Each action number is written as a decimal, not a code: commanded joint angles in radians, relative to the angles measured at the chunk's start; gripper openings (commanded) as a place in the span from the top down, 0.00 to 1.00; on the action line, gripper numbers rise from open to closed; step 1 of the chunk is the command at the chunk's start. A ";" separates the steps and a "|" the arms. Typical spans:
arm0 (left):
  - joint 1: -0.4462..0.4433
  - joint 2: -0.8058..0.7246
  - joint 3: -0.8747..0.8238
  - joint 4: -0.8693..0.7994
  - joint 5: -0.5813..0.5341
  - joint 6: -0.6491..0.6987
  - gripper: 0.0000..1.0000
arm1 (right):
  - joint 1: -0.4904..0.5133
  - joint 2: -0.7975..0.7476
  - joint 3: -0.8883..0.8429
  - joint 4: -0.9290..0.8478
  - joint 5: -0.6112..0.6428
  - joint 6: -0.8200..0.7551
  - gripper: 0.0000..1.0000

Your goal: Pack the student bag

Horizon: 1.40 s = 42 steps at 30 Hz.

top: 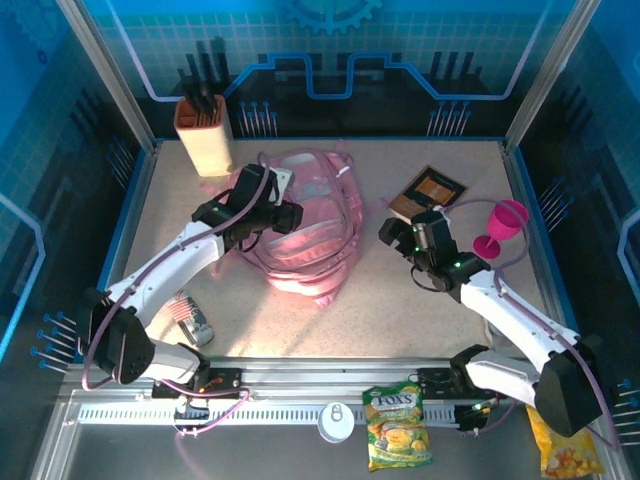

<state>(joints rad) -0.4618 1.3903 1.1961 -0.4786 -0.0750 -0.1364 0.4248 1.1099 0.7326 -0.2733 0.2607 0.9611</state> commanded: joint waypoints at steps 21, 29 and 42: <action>0.078 -0.165 -0.139 0.091 -0.042 -0.031 0.01 | -0.267 0.825 0.733 -0.293 -0.226 -0.288 0.01; 0.079 -0.152 -0.126 0.079 -0.029 -0.042 0.01 | -0.276 0.972 0.889 -0.377 -0.222 -0.302 0.03; 0.079 -0.136 -0.111 0.063 -0.027 -0.054 0.01 | -0.279 1.053 0.906 -0.454 -0.269 -0.285 0.02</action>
<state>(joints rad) -0.3897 1.2484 1.0698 -0.4129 -0.1223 -0.1848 0.1555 2.1555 1.6745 -0.6579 0.0364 0.6720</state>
